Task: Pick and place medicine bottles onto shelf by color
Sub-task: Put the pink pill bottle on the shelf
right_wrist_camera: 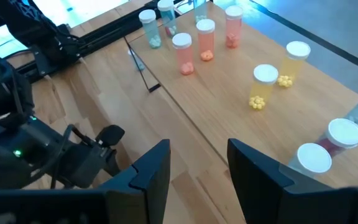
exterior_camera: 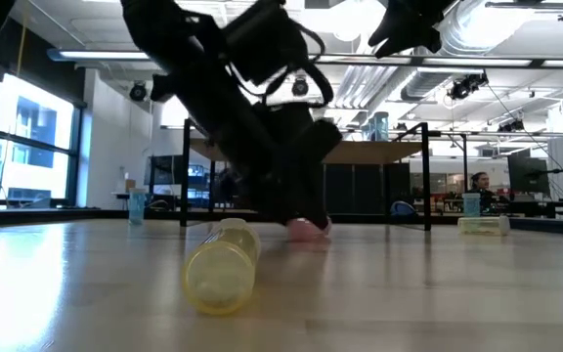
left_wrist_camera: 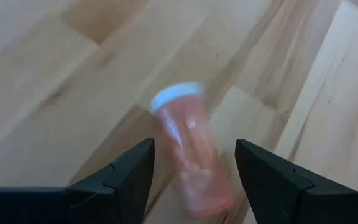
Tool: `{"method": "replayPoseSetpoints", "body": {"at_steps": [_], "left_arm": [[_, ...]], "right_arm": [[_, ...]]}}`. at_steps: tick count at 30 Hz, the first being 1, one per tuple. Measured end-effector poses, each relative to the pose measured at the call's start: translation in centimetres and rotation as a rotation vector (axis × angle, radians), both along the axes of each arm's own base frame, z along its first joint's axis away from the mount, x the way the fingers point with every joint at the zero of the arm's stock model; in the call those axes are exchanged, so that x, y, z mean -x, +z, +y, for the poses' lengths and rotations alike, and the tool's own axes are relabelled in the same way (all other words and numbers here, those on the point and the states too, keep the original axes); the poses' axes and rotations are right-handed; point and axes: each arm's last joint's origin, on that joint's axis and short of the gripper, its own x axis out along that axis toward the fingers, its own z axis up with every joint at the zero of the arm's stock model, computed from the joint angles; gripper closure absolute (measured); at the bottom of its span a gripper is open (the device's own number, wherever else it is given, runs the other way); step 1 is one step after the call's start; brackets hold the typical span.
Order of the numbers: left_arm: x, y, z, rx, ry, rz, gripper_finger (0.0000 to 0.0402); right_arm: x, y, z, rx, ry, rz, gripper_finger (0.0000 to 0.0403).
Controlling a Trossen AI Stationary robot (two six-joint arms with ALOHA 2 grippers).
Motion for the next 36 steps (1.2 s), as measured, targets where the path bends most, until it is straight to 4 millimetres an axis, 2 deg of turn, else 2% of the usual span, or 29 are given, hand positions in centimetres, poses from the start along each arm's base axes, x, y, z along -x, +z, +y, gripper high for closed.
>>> {"method": "replayPoseSetpoints", "body": {"at_steps": [4, 10, 20, 24, 31, 36], "left_arm": [[-0.2, -0.8, 0.1, 0.001, 0.001, 0.008, 0.0189], [-0.2, -1.0, 0.1, -0.027, -0.037, 0.036, 0.0196], [0.4, -1.3, 0.1, -0.077, -0.146, 0.152, 0.0292], [0.4, -1.3, 0.1, -0.095, -0.172, 0.162, 0.0317], [0.4, -1.2, 0.1, -0.076, -0.207, 0.16, 0.0318], [0.7, -0.1, 0.0, -0.075, -0.249, 0.155, 0.0318]], "right_arm": [[0.0, 0.0, 0.0, 0.0, 0.0, -0.001, 0.0252], [0.0, 0.0, 0.0, 0.001, 0.0, -0.003, 0.0252], [0.0, 0.0, 0.0, 0.0, 0.0, -0.003, 0.0252], [0.0, 0.0, 0.0, 0.0, 0.0, -0.003, 0.0252], [0.0, 0.0, 0.0, -0.009, 0.013, -0.005, 0.0252], [-0.1, 0.0, 0.2, -0.033, 0.048, -0.011, 0.0252]]}}
